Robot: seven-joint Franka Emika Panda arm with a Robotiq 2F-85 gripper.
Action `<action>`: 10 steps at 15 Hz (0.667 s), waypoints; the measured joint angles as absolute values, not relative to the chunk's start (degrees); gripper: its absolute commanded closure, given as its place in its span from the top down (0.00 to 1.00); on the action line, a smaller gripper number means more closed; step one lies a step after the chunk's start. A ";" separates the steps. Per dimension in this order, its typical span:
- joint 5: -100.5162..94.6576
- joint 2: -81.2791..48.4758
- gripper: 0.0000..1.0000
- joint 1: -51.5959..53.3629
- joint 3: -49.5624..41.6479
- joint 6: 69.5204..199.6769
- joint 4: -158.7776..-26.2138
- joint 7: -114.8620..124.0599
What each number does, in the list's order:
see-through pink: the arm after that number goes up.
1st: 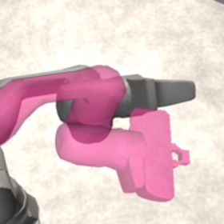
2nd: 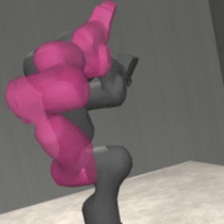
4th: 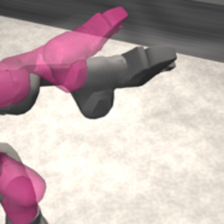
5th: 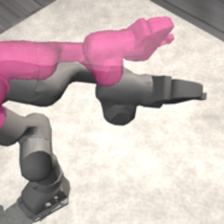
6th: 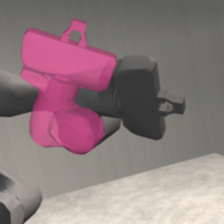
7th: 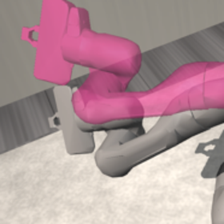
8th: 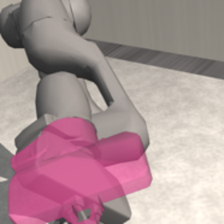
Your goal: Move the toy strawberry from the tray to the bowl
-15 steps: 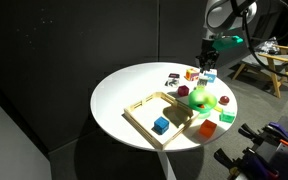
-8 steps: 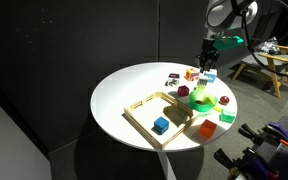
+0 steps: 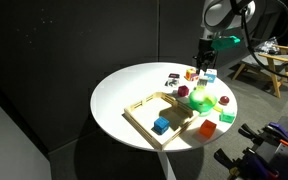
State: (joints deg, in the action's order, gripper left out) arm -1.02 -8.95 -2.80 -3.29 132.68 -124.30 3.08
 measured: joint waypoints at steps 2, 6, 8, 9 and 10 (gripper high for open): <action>-1.03 -8.17 0.99 -1.84 -2.48 132.68 -124.98 2.98; -1.04 -6.39 1.00 0.27 -0.69 132.52 -126.84 2.84; -1.04 -5.22 1.00 1.19 0.26 132.14 -128.05 2.39; -1.04 -4.41 1.00 1.63 0.64 131.73 -128.72 2.08; -1.04 -3.56 1.00 1.99 1.00 131.08 -129.36 1.87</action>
